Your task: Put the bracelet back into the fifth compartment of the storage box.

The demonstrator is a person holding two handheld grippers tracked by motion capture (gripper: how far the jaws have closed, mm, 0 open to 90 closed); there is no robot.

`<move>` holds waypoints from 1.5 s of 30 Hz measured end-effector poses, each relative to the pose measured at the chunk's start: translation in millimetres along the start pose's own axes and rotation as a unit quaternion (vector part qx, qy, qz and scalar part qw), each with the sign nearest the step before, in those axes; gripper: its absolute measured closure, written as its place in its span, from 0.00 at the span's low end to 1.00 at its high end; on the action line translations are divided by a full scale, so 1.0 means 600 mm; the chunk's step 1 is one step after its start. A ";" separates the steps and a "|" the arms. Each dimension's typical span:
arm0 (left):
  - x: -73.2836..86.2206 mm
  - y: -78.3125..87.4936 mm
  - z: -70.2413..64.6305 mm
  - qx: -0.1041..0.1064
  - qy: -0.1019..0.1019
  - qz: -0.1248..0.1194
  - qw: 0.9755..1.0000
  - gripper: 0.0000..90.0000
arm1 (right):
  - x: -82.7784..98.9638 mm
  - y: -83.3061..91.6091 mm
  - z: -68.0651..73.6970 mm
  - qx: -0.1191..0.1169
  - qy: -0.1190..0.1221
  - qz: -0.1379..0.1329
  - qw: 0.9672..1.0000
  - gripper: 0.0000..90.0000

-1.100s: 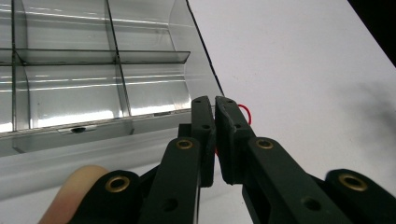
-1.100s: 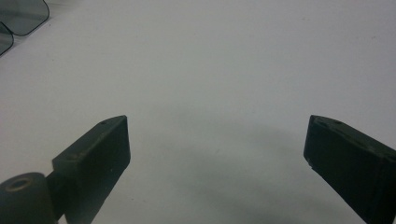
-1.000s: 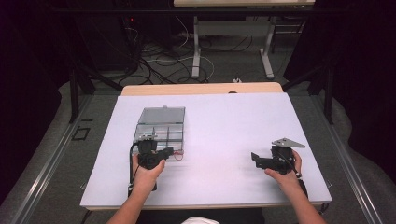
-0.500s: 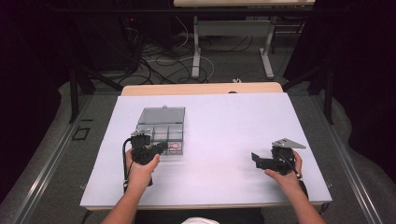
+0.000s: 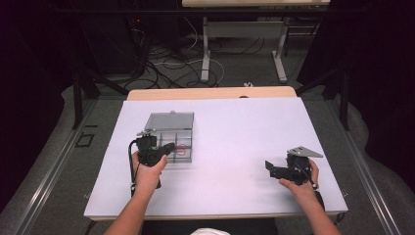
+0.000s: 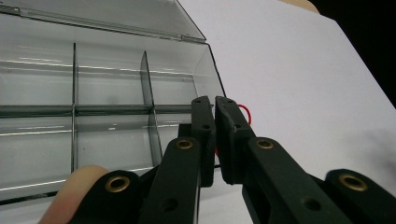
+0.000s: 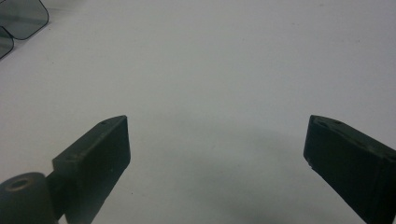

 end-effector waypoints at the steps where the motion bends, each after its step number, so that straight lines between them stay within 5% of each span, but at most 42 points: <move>1: 0.000 -0.001 0.000 0.000 0.001 0.004 1.000 0.97 | 0.000 0.000 0.000 -0.001 0.002 -0.001 1.000 0.07; 45: 0.007 -0.014 0.073 -0.048 0.046 0.010 0.998 0.96 | 0.003 -0.002 0.002 -0.003 -0.002 0.003 1.000 0.07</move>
Point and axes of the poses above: each handheld gripper's, and its own axes: y roughly backward along the jaws, x roughly out of its underside, z roughly to its left, the point moved 6 cm from there along -y, roughly forward along the jaws, and after that the axes turned 1 degree about y, right-handed, at the moved point
